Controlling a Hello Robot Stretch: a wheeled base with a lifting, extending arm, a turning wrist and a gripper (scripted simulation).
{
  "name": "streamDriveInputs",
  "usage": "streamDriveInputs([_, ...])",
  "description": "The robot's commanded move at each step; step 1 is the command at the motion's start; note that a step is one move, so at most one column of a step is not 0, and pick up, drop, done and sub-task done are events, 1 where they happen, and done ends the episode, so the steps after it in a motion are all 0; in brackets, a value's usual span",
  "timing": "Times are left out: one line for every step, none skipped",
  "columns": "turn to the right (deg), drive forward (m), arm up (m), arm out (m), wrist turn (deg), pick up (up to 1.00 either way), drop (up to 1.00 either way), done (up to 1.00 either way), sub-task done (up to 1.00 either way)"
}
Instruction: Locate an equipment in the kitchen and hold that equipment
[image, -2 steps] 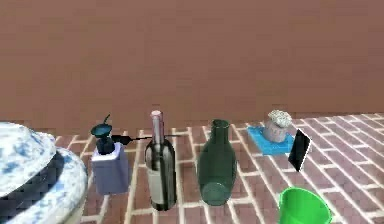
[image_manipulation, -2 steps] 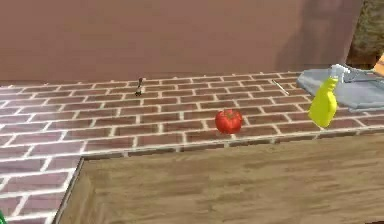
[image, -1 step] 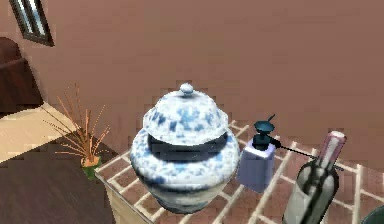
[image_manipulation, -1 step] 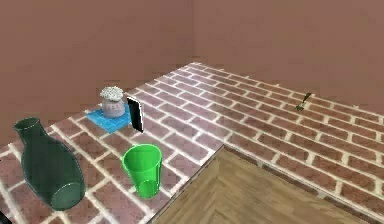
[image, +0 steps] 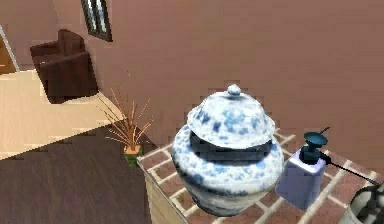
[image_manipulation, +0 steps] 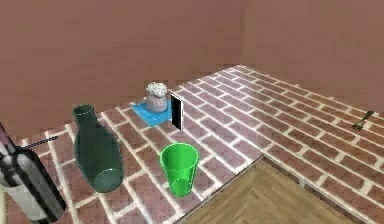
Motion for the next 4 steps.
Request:
streamDriveInputs([0.0, 0.00, 0.50, 0.00, 0.0, 0.00, 0.00, 0.00, 0.00])
streamDriveInputs([0.0, 0.00, 0.38, 0.00, 0.0, 0.00, 0.00, 0.00, 0.00])
streamDriveInputs([0.0, 0.00, 0.00, 0.34, 0.0, 0.00, 0.00, 0.00, 0.00])
streamDriveInputs([0.0, 0.00, 0.00, 0.00, 45.0, 0.00, 0.00, 0.00, 0.00])
